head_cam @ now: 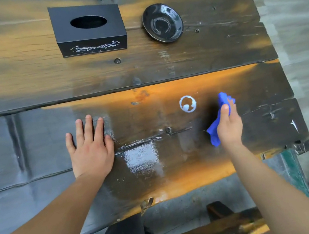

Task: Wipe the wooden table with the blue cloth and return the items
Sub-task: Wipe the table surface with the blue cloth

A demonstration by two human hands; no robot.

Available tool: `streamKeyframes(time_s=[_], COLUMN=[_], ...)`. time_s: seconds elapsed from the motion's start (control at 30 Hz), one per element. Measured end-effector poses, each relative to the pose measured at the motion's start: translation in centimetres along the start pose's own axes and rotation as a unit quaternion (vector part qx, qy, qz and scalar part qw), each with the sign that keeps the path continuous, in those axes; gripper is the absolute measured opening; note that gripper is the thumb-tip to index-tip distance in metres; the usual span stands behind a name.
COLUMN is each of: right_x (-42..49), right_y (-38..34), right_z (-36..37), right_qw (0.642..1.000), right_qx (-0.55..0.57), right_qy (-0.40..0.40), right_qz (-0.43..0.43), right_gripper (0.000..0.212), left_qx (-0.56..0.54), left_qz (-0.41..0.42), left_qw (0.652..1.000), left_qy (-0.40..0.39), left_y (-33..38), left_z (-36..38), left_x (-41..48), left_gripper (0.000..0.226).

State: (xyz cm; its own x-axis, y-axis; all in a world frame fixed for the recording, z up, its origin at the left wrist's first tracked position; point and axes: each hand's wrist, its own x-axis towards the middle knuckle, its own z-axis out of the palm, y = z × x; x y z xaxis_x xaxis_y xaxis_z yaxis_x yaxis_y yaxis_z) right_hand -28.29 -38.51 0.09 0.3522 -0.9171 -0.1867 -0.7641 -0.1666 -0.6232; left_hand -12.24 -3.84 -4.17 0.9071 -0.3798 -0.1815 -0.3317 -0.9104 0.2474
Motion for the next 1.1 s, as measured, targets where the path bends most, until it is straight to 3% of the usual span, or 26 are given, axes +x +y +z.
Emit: streamKeyframes(time_s=[0.07, 0.2, 0.4, 0.57, 0.77, 0.97, 1.1], right_x=[3.9, 7.2, 7.1, 2.2, -5.6, -11.7, -16.5], right_y=[0.1, -0.3, -3.6, -5.5, -6.8, -7.4, -8.1], right_z=[0.9, 2.9, 7.0, 10.0, 12.6, 14.5, 16.2], right_qw=[0.996, 0.976, 0.967, 0.931, 0.896, 0.869, 0.845], right_qx=[-0.078, -0.217, -0.221, -0.253, -0.248, -0.258, -0.270], right_qy=[0.028, 0.002, -0.067, -0.131, -0.191, -0.220, -0.243], right_qz=[0.021, 0.026, -0.109, -0.228, -0.314, -0.359, -0.392], right_gripper=[0.057, 0.057, 0.056, 0.056, 0.056, 0.057, 0.057], left_qx=[0.003, 0.014, 0.011, 0.020, 0.007, -0.189, -0.066], left_qz=[-0.002, 0.000, 0.000, -0.003, 0.001, -0.018, -0.092], left_qw=[1.000, 1.000, 1.000, 1.000, 1.000, 0.981, 0.992], left_qy=[-0.002, -0.003, 0.000, -0.006, 0.002, 0.033, 0.047], left_y=[0.0, -0.1, 0.1, 0.0, -0.2, -3.9, -9.6], left_z=[0.1, 0.2, 0.2, 0.2, -0.2, -1.6, -2.1], left_x=[0.0, 0.1, 0.1, 0.2, 0.1, -0.6, -3.5], left_gripper=[0.055, 0.056, 0.057, 0.057, 0.055, 0.047, 0.055])
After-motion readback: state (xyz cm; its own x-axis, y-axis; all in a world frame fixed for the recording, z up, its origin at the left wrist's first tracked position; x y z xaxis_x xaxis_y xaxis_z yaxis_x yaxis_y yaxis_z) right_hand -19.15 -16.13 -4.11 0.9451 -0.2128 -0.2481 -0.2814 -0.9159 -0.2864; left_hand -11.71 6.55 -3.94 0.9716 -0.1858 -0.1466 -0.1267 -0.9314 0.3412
